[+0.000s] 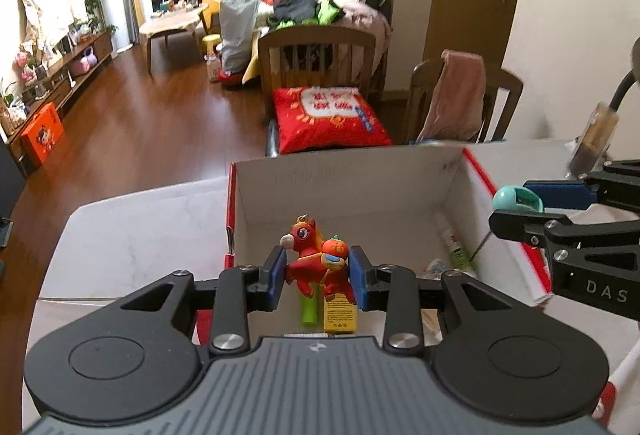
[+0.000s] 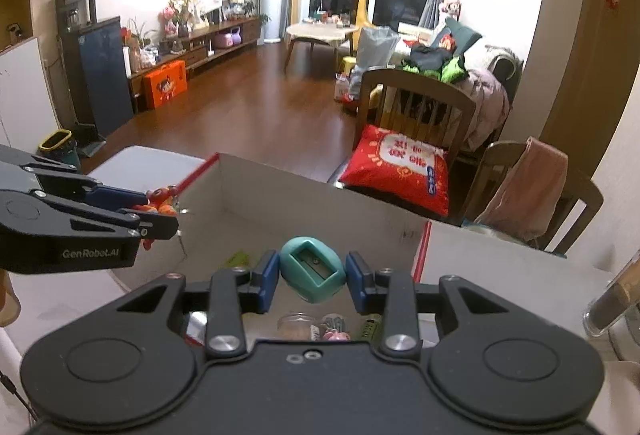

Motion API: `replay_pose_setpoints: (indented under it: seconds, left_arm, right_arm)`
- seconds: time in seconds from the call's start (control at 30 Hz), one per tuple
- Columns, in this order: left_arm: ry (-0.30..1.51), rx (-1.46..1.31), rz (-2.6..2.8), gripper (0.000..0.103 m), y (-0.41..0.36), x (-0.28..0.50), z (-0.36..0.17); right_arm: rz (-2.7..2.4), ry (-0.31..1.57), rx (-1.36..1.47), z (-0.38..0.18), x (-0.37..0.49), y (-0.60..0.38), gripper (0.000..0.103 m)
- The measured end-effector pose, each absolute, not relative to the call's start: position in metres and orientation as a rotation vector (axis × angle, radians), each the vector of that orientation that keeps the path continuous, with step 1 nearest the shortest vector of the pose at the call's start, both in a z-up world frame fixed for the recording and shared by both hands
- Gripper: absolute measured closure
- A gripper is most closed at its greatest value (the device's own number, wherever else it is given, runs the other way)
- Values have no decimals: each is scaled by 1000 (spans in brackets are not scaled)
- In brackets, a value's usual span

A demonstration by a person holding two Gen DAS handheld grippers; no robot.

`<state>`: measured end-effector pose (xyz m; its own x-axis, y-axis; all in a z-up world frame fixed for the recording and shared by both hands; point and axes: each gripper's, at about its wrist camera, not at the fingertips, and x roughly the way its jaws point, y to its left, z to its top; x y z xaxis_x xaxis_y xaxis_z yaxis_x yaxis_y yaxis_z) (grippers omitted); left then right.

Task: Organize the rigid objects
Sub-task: 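Carry the horse toy and teal sharpener with both tools into the shoebox, then open the left tool releasing the horse toy while the right tool releases the sharpener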

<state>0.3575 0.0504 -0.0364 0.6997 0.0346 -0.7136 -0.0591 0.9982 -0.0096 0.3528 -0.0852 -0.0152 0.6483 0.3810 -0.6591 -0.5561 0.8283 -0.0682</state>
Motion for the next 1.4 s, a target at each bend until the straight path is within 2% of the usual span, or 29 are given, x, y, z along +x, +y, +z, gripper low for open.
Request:
replay_pose_setpoints:
  seconds: [0.43, 0.9, 1.13, 1.4]
  left_arm:
    - [949, 1, 80, 70, 42, 410, -96]
    - [1078, -3, 100, 70, 45, 429, -129]
    - [1104, -46, 88, 70, 49, 426, -131]
    - [1073, -80, 77, 52, 49, 415, -117]
  right_arm:
    - [533, 823, -321, -77, 389, -80, 67]
    - [528, 888, -434, -96, 390, -64, 67]
    - [520, 886, -444, -97, 393, -64, 56]
    - [511, 882, -377, -83, 392, -75, 54]
